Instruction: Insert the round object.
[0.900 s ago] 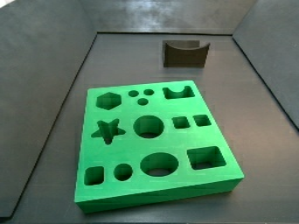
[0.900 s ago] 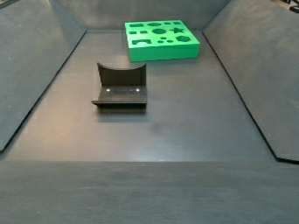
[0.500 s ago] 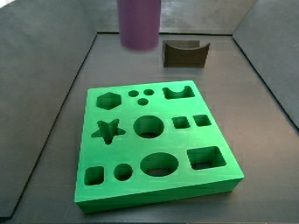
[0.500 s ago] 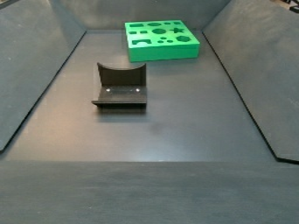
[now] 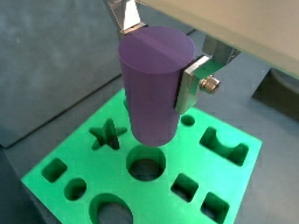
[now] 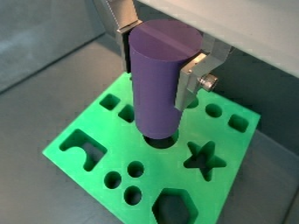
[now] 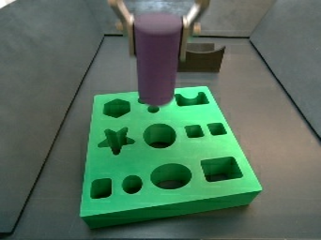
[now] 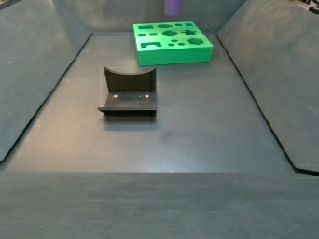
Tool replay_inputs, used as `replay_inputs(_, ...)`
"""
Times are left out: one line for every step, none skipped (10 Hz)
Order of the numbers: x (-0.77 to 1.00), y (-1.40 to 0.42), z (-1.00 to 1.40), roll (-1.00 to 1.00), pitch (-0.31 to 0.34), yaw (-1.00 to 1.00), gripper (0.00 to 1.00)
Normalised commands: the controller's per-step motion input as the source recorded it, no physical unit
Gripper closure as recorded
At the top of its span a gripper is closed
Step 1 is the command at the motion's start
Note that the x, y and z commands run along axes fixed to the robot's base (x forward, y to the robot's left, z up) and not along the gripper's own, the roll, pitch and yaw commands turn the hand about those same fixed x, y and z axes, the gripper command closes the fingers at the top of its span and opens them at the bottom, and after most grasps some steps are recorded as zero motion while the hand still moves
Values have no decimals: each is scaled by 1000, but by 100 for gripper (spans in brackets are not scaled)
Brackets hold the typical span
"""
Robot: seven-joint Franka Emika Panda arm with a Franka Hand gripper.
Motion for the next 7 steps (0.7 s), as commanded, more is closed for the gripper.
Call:
replay_inputs(60,-66,-971,-51,-3,0,100)
replay_inputs(60,-120,-820,-129,-20,-9,100)
replay_inputs(86,-169,-743,-141,-30,-34,100)
replay_inputs(20,-143,-657,-160,-51,-49,100)
replay_inputs(-3,-86,-529,-134,-69,-43,100)
replay_inputs(0,-77,-449,-124,-49,-20,100)
replay_inputs(74,-106,-520,-50,0,0,100)
